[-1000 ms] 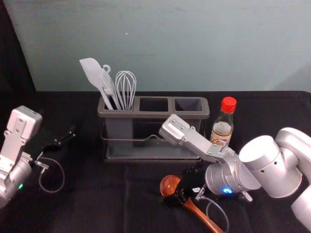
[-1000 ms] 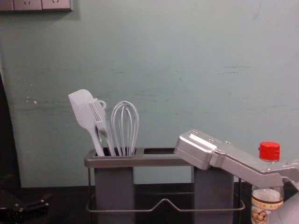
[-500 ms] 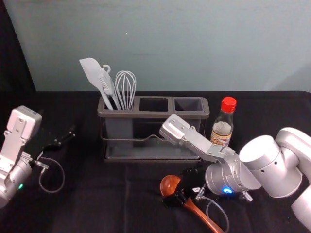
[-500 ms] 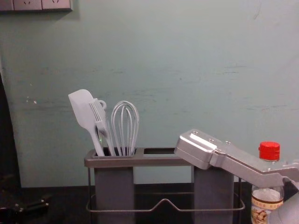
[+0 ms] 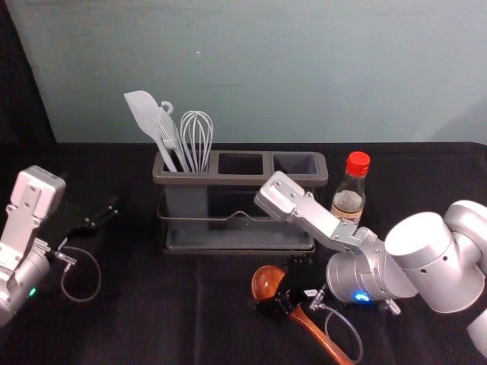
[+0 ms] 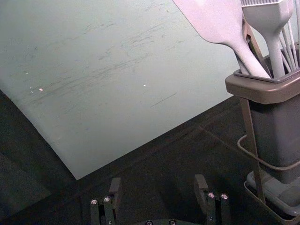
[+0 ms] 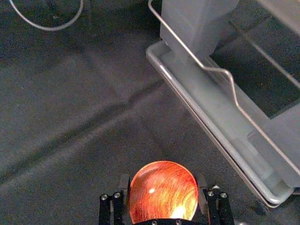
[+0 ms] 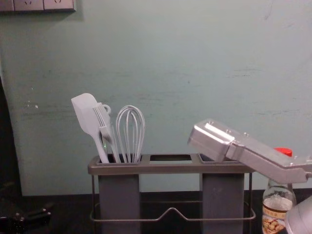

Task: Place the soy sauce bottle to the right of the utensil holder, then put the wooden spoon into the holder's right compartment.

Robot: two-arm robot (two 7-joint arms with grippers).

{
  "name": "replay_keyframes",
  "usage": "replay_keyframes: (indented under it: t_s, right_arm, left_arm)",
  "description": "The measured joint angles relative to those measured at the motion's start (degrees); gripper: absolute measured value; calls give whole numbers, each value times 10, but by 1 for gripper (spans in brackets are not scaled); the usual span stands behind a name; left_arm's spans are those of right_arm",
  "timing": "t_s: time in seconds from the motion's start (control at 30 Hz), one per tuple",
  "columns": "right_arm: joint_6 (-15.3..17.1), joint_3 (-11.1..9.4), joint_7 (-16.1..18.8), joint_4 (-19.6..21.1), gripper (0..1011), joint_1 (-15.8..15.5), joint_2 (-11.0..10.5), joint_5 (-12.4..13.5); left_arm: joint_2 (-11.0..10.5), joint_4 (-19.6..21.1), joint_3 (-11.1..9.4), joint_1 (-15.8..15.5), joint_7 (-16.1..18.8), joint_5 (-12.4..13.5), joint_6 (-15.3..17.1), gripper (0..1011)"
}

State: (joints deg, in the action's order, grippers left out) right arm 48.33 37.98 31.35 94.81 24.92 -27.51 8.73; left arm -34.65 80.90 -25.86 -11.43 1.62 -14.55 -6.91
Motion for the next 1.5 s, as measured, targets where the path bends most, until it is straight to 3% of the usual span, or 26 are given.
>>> replay_keyframes:
  t_s: [0.2,0.3,0.53,0.57,0.73,0.83,1.03,1.1,1.23,1.4,1.5]
  right_arm:
    - [-18,-26,0,22,840,-20,-3,6]
    - [-45,-48,-7,42,840,-39,-6,16]
    - [-142,-98,-20,90,839,-88,-21,48]
    - [-142,-98,-20,90,839,-88,-21,48]
    - [-203,-128,-33,120,840,-115,-31,69]
    - [-262,-153,-55,144,840,-142,-33,78]
    - [-353,-180,-83,164,840,-171,-28,81]
    - [-381,-188,-92,165,840,-176,-24,82]
    - [-404,-197,-99,164,840,-173,-15,83]
    - [-409,-204,-104,152,840,-153,-3,86]
    - [-409,-208,-105,135,840,-125,9,95]
  left_arm:
    - [0,0,0,0,0,0,0,1011]
    - [0,0,0,0,0,0,0,1011]
    - [0,0,0,0,0,0,0,1011]
    - [0,0,0,0,0,0,0,1011]
    - [0,0,0,0,0,0,0,1011]
    - [0,0,0,0,0,0,0,1012]
    - [0,0,0,0,0,0,0,1011]
    - [0,0,0,0,0,0,0,1011]
    - [0,0,0,0,0,0,0,1011]
    - [0,0,0,0,0,0,0,1011]
    - [0,0,0,0,0,0,0,1012]
